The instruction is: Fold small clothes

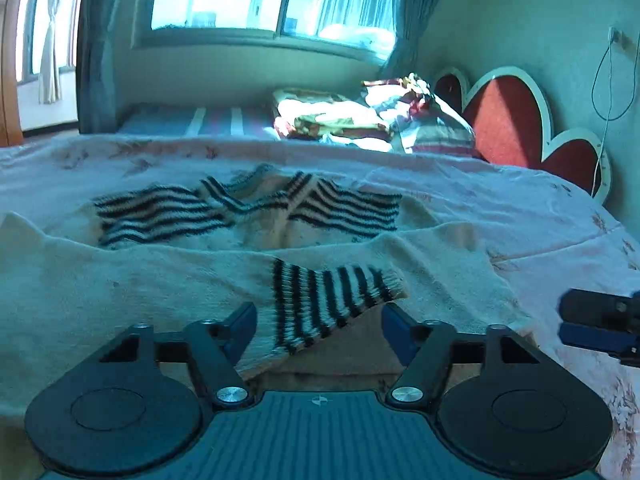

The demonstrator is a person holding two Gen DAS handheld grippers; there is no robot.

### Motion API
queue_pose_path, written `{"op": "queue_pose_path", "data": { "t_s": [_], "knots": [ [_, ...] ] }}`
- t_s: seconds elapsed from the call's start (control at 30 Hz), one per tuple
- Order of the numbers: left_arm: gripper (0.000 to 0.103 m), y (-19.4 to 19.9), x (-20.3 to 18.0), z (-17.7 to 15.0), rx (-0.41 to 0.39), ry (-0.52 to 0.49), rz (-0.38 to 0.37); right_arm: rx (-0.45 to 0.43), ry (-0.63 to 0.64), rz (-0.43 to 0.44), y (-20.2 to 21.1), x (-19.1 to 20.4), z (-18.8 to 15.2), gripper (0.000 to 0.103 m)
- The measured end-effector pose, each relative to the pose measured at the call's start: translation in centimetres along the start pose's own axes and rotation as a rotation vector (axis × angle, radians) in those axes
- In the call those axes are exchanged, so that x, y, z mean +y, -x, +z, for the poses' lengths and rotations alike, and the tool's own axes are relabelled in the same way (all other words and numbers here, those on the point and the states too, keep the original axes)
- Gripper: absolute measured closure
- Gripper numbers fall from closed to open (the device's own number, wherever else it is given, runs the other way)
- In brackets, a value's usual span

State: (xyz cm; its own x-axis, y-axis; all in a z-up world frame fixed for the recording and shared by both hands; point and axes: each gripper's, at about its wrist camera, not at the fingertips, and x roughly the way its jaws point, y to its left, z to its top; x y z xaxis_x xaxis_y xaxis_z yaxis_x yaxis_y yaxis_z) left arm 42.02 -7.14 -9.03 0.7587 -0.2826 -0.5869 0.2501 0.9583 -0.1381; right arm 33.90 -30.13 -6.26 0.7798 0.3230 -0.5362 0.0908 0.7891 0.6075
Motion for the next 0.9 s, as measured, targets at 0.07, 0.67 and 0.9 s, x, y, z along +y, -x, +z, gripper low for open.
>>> {"op": "queue_pose_path", "data": {
  "t_s": [0.07,0.67,0.9],
  "knots": [
    [0.033,3.2,2.3,-0.9,-0.03,-0.001,0.029,0.047,-0.022,0.042,-2.1,0.5,-0.2,0.059],
    [0.063,6.3,16.9,-6.2,0.025,0.136,0.285,-0.03,0.222,-0.057,-6.1,4.6,0.7,0.096],
    [0.073,5.8,17.0,-5.6,-0.014,0.148,0.266,-0.008,0.163,-0.122,-5.8,1.7,0.7,0.096]
  ]
}}
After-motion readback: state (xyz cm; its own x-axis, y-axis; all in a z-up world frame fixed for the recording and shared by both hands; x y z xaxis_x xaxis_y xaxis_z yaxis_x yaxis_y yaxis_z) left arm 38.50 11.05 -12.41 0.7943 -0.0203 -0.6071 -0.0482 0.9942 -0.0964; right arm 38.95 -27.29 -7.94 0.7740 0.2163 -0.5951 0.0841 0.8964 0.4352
